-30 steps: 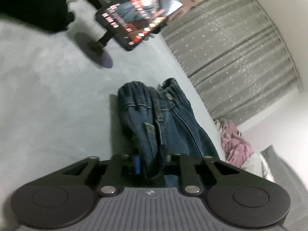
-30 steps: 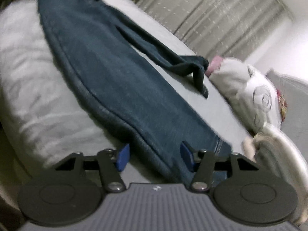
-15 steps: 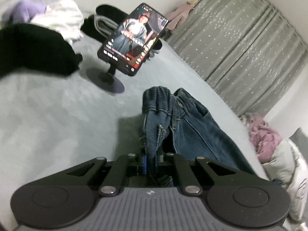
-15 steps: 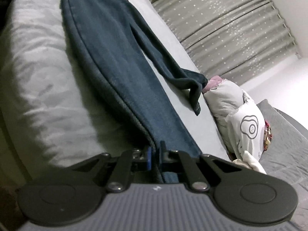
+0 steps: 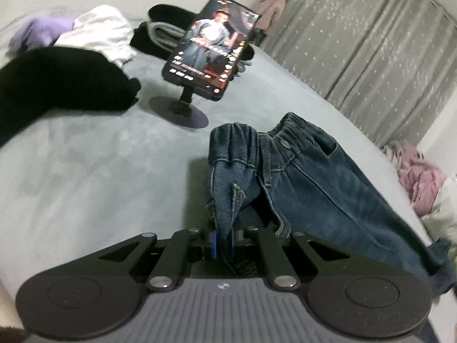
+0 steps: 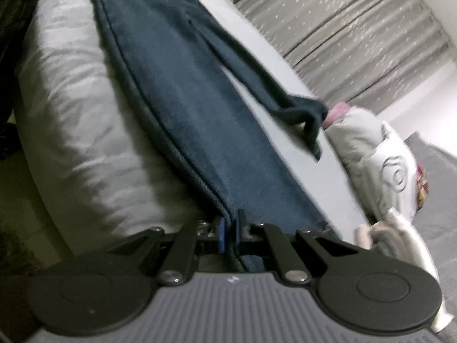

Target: Fold clothes

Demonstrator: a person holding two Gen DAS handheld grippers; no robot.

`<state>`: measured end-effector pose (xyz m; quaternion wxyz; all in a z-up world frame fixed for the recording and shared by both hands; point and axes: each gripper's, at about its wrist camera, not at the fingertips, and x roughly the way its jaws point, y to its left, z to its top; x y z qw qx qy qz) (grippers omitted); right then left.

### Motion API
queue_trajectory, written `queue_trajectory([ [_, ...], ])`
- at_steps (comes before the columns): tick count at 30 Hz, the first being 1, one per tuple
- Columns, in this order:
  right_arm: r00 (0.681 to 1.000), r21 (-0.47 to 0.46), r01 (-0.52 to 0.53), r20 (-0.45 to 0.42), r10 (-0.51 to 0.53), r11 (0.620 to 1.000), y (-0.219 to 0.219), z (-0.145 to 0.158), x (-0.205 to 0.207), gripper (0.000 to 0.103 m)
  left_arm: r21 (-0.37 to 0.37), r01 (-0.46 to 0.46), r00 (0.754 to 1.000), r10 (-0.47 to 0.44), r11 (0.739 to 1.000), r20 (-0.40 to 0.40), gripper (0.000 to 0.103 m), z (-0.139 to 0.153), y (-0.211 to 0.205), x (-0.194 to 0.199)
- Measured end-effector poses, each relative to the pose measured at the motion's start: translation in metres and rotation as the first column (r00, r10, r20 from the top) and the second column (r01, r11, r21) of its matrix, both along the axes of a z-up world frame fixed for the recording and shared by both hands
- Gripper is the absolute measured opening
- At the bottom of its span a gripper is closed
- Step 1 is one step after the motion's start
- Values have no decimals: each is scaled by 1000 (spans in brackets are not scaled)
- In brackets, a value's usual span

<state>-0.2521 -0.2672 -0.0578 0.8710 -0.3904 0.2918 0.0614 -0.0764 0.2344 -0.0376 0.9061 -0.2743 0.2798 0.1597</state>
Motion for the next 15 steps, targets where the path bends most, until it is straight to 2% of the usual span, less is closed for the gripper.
queue_trajectory([
  [2,1000,40,26,-4,-26,999,-2,-4,2,6,6,6,1000,-6,1000,-13,22,4,-1,0],
  [4,999,61,43,-7,-43,997,-1,-1,2,16,6,8,1000,-8,1000,-28,42,9,-2,-1],
  [5,999,68,49,-7,-48,997,-2,1,1,32,13,7,999,-6,1000,-37,49,12,-3,-1],
  [6,999,74,54,-8,-54,996,-3,3,0,44,22,8,999,-7,1000,-45,60,17,-5,-3],
  [8,998,131,58,-26,-55,990,-9,14,-5,58,35,30,999,-28,999,-47,64,26,-10,-7],
  [9,998,137,58,-28,-55,989,-10,15,-6,59,42,42,998,-40,998,-46,64,30,-12,-10],
  [11,997,214,70,-36,-63,974,-16,27,-14,59,59,64,997,-62,996,-39,71,37,-17,-16],
  [15,995,335,98,-17,-98,937,-22,46,-19,59,97,140,990,-140,985,0,76,50,-40,-26],
])
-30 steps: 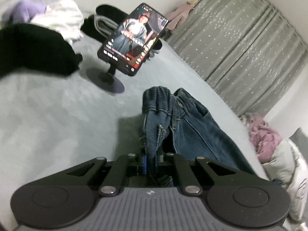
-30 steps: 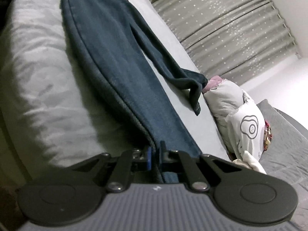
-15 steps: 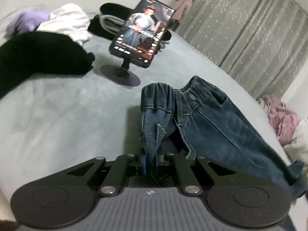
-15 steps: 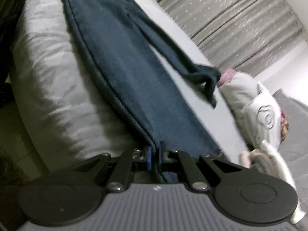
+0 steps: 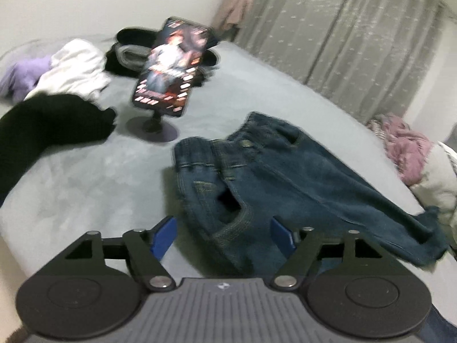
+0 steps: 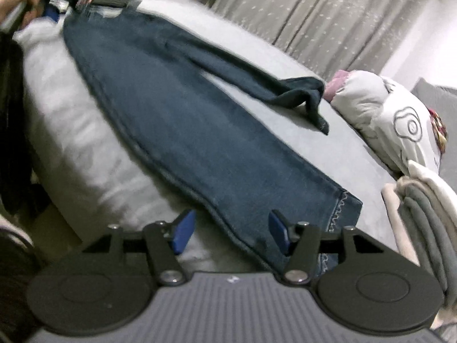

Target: Fold clothes

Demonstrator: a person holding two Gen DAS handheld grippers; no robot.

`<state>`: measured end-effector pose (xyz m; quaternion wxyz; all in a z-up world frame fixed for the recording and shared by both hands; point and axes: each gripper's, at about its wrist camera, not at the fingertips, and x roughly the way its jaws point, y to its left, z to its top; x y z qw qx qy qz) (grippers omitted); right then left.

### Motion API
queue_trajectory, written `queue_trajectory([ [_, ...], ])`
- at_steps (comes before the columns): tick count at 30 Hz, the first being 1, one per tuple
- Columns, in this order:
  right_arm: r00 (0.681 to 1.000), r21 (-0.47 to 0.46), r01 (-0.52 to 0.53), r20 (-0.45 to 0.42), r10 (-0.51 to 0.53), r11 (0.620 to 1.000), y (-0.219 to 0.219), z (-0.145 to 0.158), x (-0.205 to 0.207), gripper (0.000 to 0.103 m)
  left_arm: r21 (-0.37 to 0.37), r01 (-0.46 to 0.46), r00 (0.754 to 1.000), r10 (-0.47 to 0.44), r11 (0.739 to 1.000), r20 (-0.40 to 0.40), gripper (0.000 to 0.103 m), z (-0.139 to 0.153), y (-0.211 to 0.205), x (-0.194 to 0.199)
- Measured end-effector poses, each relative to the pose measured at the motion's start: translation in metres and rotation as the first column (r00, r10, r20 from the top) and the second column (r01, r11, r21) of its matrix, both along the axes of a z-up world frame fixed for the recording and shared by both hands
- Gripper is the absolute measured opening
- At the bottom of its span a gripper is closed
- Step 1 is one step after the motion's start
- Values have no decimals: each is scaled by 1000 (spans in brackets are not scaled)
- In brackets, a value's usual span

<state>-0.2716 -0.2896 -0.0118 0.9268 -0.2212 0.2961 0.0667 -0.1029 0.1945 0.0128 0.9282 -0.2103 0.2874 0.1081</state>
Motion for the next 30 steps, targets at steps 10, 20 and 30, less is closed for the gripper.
queue_trajectory([
  [10,988,204,157,-33,-153,966,12,-14,62,32,104,307,951,-308,946,1,77,-8,-101,-3],
  [20,930,306,368,-110,-351,878,-67,-27,23,27,181,379,925,-371,908,-79,77,-48,-125,-5],
  [30,912,221,410,-115,-394,885,-70,-10,43,42,195,433,901,-429,880,-65,78,-21,-136,14],
])
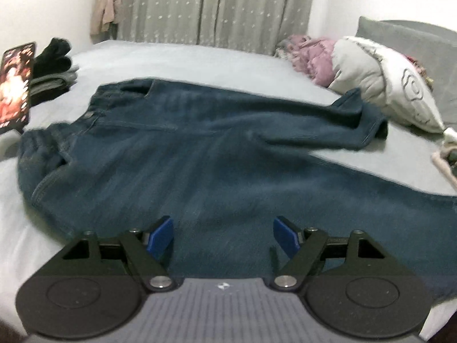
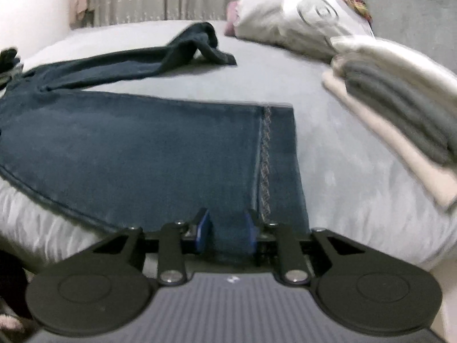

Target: Fold clothes

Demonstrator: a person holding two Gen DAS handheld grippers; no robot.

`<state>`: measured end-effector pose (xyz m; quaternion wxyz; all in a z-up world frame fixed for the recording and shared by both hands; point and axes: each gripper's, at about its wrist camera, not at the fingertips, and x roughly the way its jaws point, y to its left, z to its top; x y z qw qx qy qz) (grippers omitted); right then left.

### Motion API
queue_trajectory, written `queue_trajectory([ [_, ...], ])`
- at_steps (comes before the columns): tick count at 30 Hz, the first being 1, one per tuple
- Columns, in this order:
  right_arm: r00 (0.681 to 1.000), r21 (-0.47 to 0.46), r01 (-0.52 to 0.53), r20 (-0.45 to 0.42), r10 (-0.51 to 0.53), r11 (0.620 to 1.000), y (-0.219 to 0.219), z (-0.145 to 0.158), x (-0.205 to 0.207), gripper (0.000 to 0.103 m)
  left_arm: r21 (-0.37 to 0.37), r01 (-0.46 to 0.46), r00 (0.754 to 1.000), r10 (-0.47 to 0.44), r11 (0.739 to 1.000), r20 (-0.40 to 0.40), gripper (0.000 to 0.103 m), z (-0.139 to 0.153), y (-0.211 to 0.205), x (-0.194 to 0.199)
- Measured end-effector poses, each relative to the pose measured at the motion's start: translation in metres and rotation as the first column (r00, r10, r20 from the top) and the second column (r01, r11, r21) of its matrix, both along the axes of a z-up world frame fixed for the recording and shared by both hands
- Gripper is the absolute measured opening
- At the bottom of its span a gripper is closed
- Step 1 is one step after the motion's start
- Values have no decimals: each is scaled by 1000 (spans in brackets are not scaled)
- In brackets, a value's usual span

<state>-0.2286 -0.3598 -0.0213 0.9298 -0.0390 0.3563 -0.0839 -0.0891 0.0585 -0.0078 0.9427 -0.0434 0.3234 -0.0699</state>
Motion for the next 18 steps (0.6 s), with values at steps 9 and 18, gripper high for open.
queue_trajectory([
  [9,998,162,1,56,-10,987,-7,13,83,57,-15,70,998,-70,997,-8,78,1,-35,58],
  [18,996,237,74,38,-86,969,-17,22,173,64,114,256,963,-263,960,60,78,-14,-94,113],
])
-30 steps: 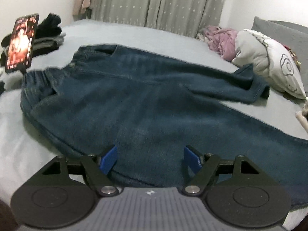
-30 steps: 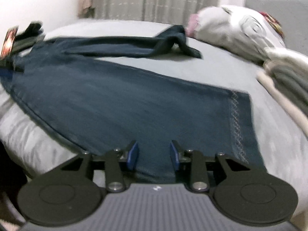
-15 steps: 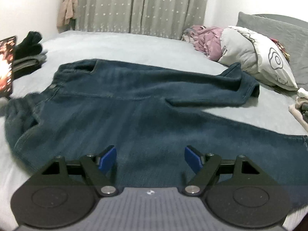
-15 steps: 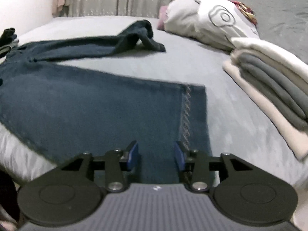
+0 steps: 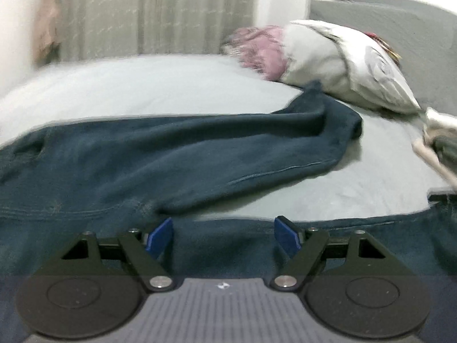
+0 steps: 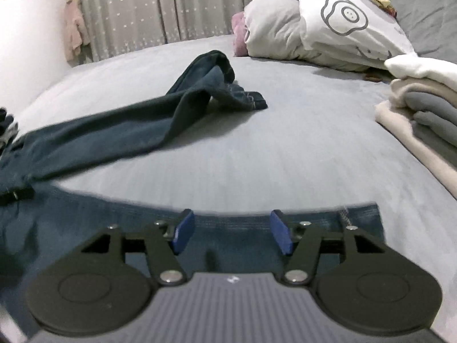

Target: Fold clothes

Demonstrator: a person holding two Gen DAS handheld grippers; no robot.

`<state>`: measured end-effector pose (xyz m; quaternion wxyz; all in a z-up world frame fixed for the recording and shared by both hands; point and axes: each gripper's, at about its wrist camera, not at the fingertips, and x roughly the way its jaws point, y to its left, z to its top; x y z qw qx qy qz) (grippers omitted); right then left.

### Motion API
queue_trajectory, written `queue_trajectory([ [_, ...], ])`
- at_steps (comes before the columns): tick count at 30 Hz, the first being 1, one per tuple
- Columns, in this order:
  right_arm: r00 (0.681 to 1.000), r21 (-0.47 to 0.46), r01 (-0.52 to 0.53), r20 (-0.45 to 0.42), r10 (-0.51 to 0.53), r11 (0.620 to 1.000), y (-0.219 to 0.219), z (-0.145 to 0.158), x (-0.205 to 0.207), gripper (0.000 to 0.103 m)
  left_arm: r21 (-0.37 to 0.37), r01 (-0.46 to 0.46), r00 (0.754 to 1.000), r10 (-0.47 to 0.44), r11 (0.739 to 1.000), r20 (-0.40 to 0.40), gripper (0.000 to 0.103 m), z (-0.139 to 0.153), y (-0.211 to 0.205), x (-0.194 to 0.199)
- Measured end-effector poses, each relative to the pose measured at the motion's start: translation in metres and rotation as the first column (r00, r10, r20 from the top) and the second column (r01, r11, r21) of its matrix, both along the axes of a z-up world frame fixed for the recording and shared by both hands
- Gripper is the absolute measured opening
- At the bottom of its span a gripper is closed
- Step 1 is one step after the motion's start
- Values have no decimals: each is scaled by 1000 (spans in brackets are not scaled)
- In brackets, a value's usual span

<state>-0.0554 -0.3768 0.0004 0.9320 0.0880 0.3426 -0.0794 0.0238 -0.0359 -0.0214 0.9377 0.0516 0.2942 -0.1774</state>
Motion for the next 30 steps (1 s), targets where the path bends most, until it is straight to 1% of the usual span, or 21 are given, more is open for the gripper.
queue_trajectory([
  [2,1000,-33,17,-4,-18,999,-4,2,17,64,52,37,999,-39,998,36,79,-7,-5,8],
  [3,1000,-55,20,-4,-20,998,-4,3,23,65,53,39,998,-41,998,38,78,-10,-5,13],
  [5,1000,-154,5,-4,-6,988,-3,1,46,65,49,41,998,-43,998,40,79,-15,-3,21],
  [6,1000,-204,-2,-4,2,979,-2,1,58,65,30,39,999,-40,999,36,79,-19,-1,24],
  [8,998,-336,-58,-10,58,940,4,-9,88,65,12,37,999,-38,999,22,81,-27,2,29],
  [10,994,-431,-106,-21,108,896,11,-20,109,65,30,37,999,-38,999,19,82,-32,-1,30],
  [12,983,-565,-175,-60,172,807,21,-39,139,65,57,40,999,-41,998,24,84,-33,-5,30],
  [14,976,-625,-207,-78,205,753,25,-49,153,65,57,41,999,-42,998,19,84,-33,-4,31],
  [15,974,-641,-216,-84,213,736,26,-51,159,64,52,42,999,-43,998,16,85,-33,-3,31],
  [16,971,-671,-223,-90,221,707,27,-55,166,64,48,43,999,-43,998,13,86,-34,-3,32],
  [18,966,-727,-236,-104,237,644,30,-64,180,62,45,45,999,-45,998,9,87,-35,-2,32],
  [20,957,-786,-253,-118,265,565,33,-71,194,57,46,46,999,-47,998,9,87,-36,-3,32],
  [21,956,-789,-254,-119,267,559,33,-71,195,52,46,47,999,-47,998,8,88,-36,-3,33],
  [22,949,-825,-267,-136,283,498,34,-74,201,42,46,47,999,-48,998,8,88,-35,-4,33],
  [23,947,-839,-272,-146,286,471,34,-74,202,13,45,48,999,-48,998,7,88,-35,-4,33],
  [24,945,-852,-276,-156,287,444,34,-75,202,3,42,49,999,-50,998,6,89,-35,-4,34],
  [25,940,-877,-284,-175,294,387,34,-76,201,3,39,51,999,-51,998,5,89,-35,-4,34],
  [27,939,-925,-282,-212,271,254,31,-75,194,3,30,54,999,-54,998,5,89,-34,-4,34],
  [30,937,-951,-290,-259,236,105,23,-71,182,2,6,62,998,-62,998,8,89,-30,-1,34],
])
